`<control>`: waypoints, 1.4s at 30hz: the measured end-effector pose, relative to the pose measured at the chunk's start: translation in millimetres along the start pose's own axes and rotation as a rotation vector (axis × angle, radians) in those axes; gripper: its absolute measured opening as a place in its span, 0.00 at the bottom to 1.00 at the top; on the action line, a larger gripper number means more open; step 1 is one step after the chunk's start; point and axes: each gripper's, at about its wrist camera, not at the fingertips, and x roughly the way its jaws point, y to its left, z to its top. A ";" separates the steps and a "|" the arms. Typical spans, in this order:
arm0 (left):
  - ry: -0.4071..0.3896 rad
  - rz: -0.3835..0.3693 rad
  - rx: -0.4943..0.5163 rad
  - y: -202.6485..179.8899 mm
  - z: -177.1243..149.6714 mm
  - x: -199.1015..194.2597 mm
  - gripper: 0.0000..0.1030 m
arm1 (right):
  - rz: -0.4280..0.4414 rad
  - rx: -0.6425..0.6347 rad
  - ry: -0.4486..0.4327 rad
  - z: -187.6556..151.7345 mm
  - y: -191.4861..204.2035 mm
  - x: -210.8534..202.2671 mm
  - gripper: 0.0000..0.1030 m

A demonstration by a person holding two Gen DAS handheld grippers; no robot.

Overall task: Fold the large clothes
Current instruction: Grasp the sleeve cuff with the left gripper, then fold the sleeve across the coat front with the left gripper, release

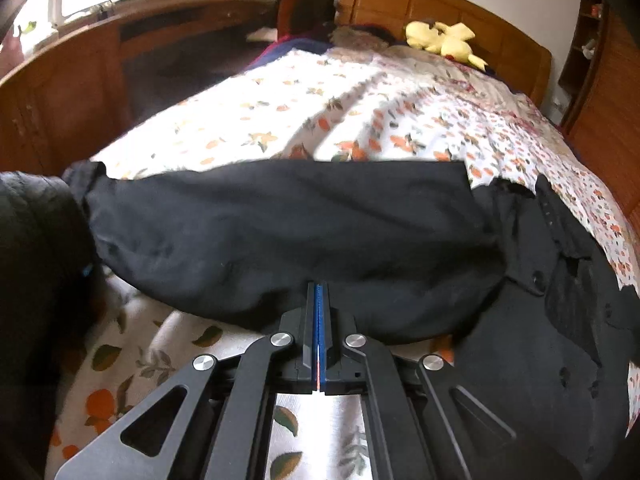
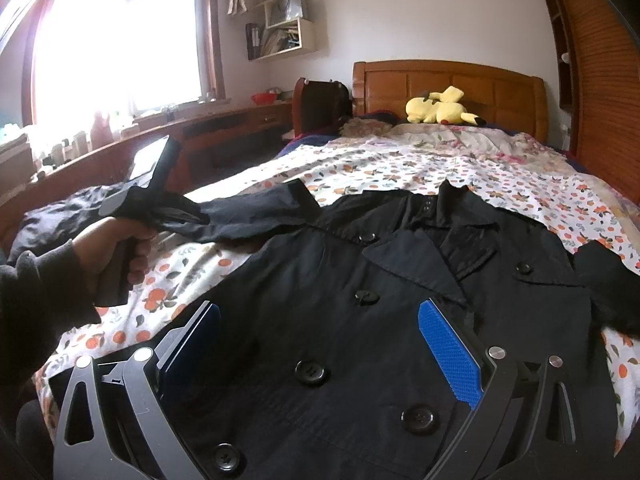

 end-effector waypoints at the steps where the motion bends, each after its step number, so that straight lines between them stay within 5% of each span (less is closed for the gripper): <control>1: -0.003 0.011 -0.008 -1.1 0.5 -3.7 0.00 | 0.001 0.002 -0.003 0.3 -0.7 -1.7 0.93; 2: -0.005 0.015 -0.011 -1.8 0.0 -6.2 0.00 | 0.001 0.003 -0.003 1.3 -1.4 -2.2 0.93; 4: 0.001 0.049 -0.015 -0.3 -2.7 -8.2 0.24 | 0.000 0.003 -0.005 2.0 -2.1 -2.9 0.93; 5: 0.003 0.065 -0.018 2.3 -4.9 -8.6 0.48 | 0.002 0.005 -0.006 2.3 -2.0 -3.4 0.93; 6: 0.005 0.076 -0.023 5.5 -8.4 -7.7 0.56 | 0.003 0.005 -0.006 3.1 -2.3 -3.7 0.93; 17: 0.061 0.077 -0.116 45.3 -15.4 24.5 0.56 | 0.001 0.005 0.004 2.9 -3.2 1.4 0.93; 20: 0.055 0.008 -0.131 45.7 -11.6 28.1 0.01 | 0.004 0.003 0.008 2.8 -2.8 2.0 0.93; 25: -0.034 0.021 -0.026 11.7 -12.1 2.8 0.00 | 0.002 0.004 0.008 3.0 -2.6 1.8 0.93; 32: -0.123 -0.091 0.133 -67.7 -9.5 -62.8 0.00 | -0.021 -0.002 -0.012 5.8 -9.3 -13.5 0.93; 42: -0.146 -0.184 0.346 -169.2 -41.7 -115.1 0.00 | -0.095 0.025 -0.034 0.4 -47.9 -46.3 0.93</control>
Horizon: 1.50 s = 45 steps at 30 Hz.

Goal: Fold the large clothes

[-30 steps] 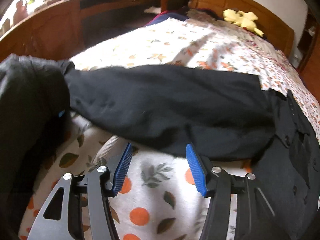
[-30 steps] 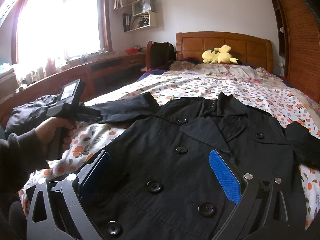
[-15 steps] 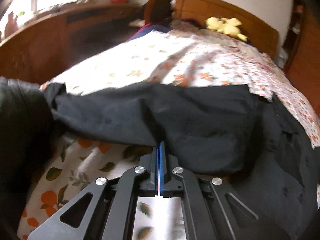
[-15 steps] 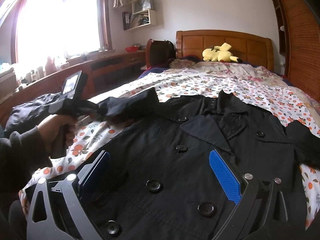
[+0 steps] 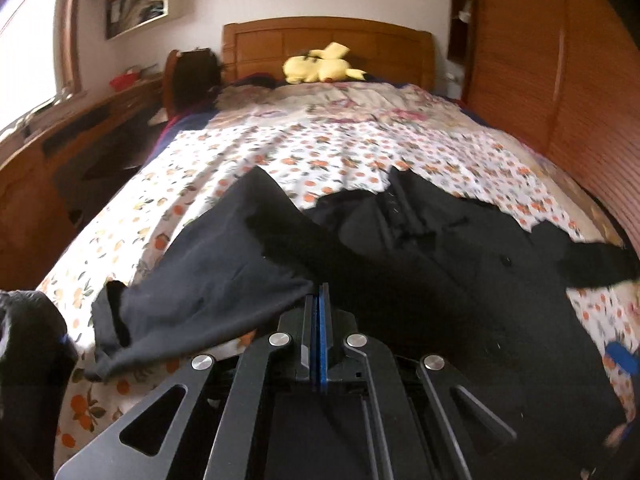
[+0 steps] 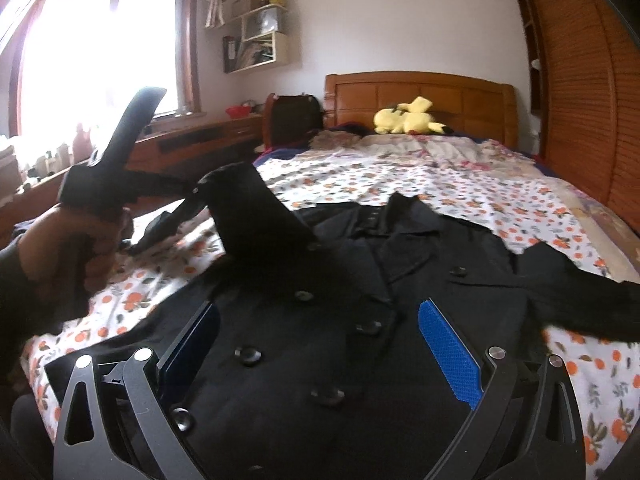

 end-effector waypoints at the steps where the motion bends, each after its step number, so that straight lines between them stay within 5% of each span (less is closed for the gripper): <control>1: 0.006 -0.007 0.010 -6.2 -5.1 -1.3 0.00 | -0.006 0.003 0.001 -0.1 -3.8 -1.7 0.93; 8: 0.069 -0.033 0.024 -22.6 -44.3 -5.6 0.04 | -0.005 0.011 -0.020 8.4 -13.8 -14.2 0.93; 16: 0.064 -0.069 0.005 3.1 -86.3 -46.4 0.09 | 0.003 -0.013 -0.038 16.9 -5.5 -19.8 0.93; 22: 0.039 0.012 -0.023 47.0 -97.2 -62.0 0.39 | 0.011 -0.039 -0.032 19.4 8.4 -15.7 0.93; 32: 0.114 0.186 -0.120 151.9 -108.9 -23.2 0.61 | 0.036 -0.078 0.005 11.3 30.6 1.6 0.93; 41: 0.185 0.233 -0.201 202.0 -114.4 15.8 0.61 | 0.047 -0.091 0.037 6.6 36.9 15.7 0.93; 45: 0.237 0.223 -0.222 206.3 -116.5 36.0 0.73 | 0.049 -0.095 0.039 5.8 38.0 14.8 0.93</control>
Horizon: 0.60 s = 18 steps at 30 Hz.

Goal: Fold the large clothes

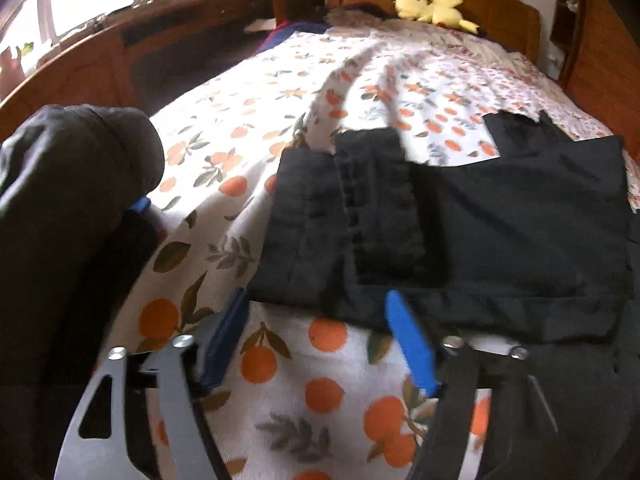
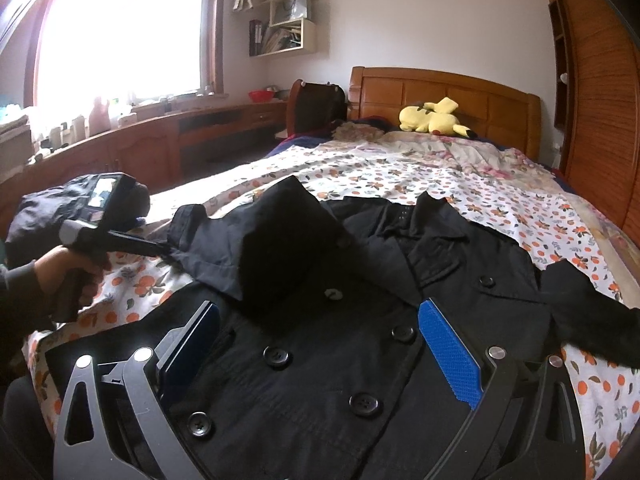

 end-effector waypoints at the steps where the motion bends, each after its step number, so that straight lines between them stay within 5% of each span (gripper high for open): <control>1: 0.009 -0.005 -0.008 0.0 0.3 4.0 0.73 | -0.001 -0.002 0.000 -0.1 0.1 -0.4 0.93; 5: 0.022 -0.040 -0.060 4.2 2.3 11.1 0.68 | -0.006 -0.002 -0.002 -0.6 -1.9 -2.5 0.93; 7: 0.018 -0.047 -0.044 0.4 2.8 9.8 0.49 | -0.011 -0.004 -0.002 -1.1 -3.8 -4.1 0.93; 9: 0.019 -0.047 -0.020 -6.2 3.7 7.8 0.17 | -0.016 -0.005 -0.002 -2.0 -5.3 -5.5 0.93; 12: 0.020 -0.020 0.035 -20.8 6.4 1.6 0.06 | -0.026 -0.006 0.000 -4.8 -8.9 -10.1 0.93; 18: -0.110 -0.056 0.103 -61.4 8.8 -54.5 0.05 | -0.058 0.002 -0.012 -7.2 -17.7 -29.3 0.93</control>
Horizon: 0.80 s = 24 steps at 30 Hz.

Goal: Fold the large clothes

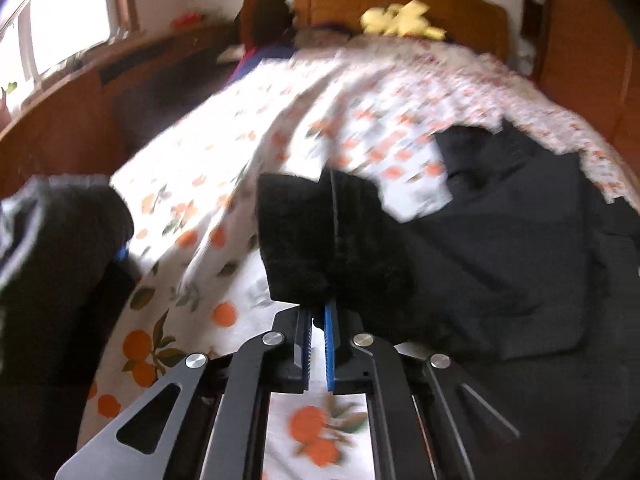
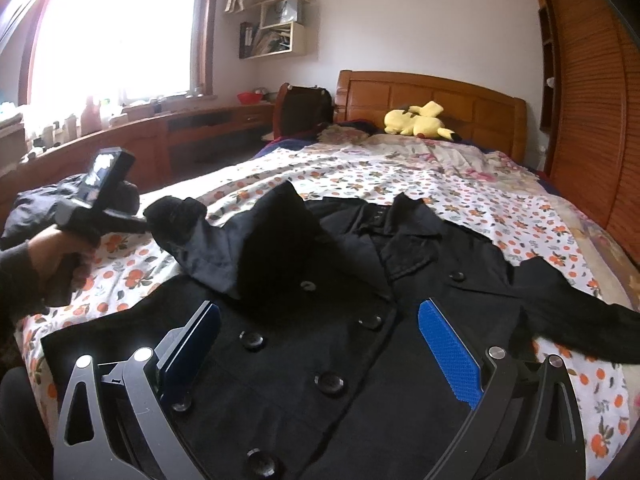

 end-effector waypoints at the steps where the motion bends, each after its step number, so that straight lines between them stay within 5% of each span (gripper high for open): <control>1: -0.022 -0.013 0.014 -10.0 1.6 -10.7 0.05 | -0.004 0.002 -0.001 -0.4 -1.6 -2.1 0.93; 10: -0.199 -0.205 0.136 -112.8 0.5 -111.9 0.05 | -0.076 0.043 -0.005 -4.6 -30.2 -25.1 0.93; 24: -0.255 -0.341 0.226 -175.7 -77.1 -169.3 0.06 | -0.165 0.076 0.029 -17.1 -57.6 -47.1 0.93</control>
